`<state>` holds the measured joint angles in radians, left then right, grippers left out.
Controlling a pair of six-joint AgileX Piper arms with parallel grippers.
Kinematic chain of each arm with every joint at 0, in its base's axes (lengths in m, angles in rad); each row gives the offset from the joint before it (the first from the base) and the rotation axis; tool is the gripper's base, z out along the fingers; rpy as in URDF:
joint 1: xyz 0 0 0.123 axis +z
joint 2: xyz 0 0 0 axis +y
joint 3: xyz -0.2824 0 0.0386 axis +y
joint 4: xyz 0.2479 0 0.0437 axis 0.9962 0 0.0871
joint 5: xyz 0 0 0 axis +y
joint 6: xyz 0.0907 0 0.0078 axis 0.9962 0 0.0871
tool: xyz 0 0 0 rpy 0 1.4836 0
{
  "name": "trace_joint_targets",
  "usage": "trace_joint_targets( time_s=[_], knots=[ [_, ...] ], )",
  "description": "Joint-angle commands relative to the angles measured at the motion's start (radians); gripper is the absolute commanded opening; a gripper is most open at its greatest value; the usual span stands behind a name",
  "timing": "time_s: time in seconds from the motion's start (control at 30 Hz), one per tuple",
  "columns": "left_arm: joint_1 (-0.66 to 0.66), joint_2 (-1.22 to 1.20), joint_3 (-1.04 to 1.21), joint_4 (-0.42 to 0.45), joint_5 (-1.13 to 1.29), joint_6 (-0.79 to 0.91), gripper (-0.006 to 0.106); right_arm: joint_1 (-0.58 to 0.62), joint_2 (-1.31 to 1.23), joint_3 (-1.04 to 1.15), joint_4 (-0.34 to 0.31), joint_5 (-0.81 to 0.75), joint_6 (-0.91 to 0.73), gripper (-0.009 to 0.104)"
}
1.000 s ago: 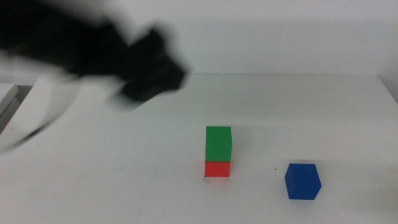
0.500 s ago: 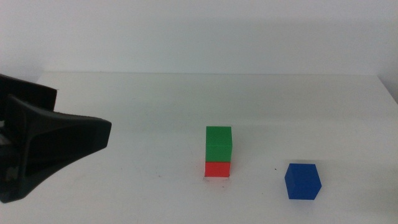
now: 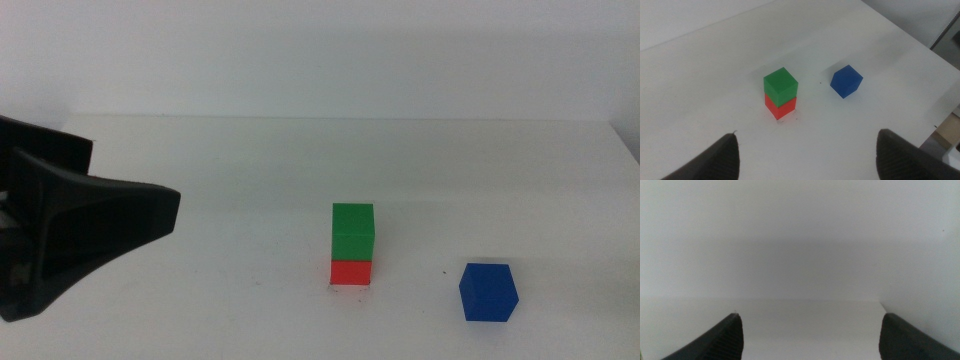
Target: Stack red cubes first, then green, then blue cubes in a specific spot.
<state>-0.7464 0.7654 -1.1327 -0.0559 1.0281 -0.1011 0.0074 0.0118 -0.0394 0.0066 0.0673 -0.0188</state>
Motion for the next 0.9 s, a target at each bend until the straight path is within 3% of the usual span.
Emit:
trace_joint_targets(
  time_s=[0.0, 0.07, 0.27, 0.43, 0.6, 0.77, 0.87],
  knots=[
    [-0.001, -0.005, 0.003, 0.004, -0.011, -0.002, 0.094, -0.008, 0.059, -0.097, 0.024, 0.018, 0.041, 0.092],
    [-0.001, -0.005, 0.003, 0.004, -0.011, -0.002, 0.094, -0.008, 0.172, -0.223, 0.026, 0.154, 0.045, 0.092],
    [-0.001, -0.005, 0.003, 0.004, -0.011, -0.004, 0.094, -0.008, 0.517, -0.656, 0.144, 0.685, 0.052, 0.092],
    [-0.001, -0.005, 0.003, 0.004, -0.013, -0.004, 0.094, -0.008, 0.666, -0.817, 0.214, 0.763, 0.075, 0.092],
    [-0.001, -0.005, 0.003, 0.004, -0.015, -0.004, 0.094, -0.008, 0.704, -0.844, 0.233, 0.77, 0.074, 0.092],
    [-0.001, -0.005, 0.003, 0.004, -0.016, -0.004, 0.094, 0.022, 0.794, -0.878, 0.18, 0.842, 0.124, 0.092],
    [-0.001, -0.005, 0.003, 0.016, -0.016, -0.004, 0.094, 0.157, 0.944, -0.943, 0.062, 0.93, 0.26, 0.092]
  ],
)
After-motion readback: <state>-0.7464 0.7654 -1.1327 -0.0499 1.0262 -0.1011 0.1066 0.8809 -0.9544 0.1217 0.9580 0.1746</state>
